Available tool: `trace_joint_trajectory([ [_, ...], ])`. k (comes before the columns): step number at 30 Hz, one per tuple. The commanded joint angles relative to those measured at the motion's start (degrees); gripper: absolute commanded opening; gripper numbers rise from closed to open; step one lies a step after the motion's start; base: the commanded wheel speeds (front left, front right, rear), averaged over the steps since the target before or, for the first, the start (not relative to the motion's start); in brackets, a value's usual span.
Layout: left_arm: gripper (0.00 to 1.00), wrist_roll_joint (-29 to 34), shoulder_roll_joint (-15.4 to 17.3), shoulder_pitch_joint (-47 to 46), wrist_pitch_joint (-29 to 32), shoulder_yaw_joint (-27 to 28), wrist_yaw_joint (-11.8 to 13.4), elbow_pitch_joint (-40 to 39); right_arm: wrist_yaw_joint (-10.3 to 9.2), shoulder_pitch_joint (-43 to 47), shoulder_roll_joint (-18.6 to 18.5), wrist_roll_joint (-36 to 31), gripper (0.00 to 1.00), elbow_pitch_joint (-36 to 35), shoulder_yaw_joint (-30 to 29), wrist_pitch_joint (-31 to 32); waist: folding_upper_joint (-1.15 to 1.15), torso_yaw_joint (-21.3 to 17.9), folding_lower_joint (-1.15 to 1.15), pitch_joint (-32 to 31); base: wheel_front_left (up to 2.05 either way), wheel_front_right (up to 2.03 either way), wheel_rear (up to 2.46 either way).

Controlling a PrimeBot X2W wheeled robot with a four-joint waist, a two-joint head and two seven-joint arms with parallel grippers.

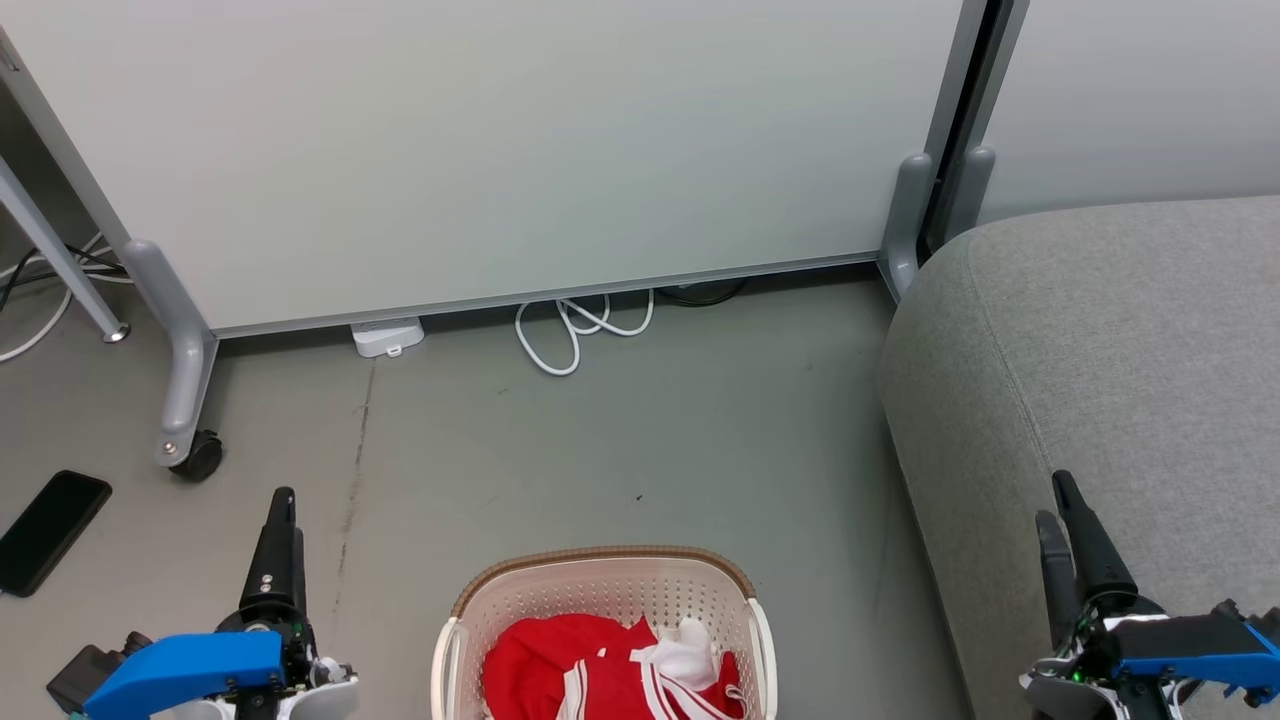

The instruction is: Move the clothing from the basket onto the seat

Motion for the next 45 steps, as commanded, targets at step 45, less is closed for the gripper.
trace_joint_trajectory([
  [45,1.0,51.46,1.07,-3.33,-9.9,-9.71,6.68,-5.42,0.18,-2.07,-0.49,-46.84,1.0,-7.65,6.5,-9.89,0.0,1.21,0.0,1.26,0.0,0.0,0.0],
])
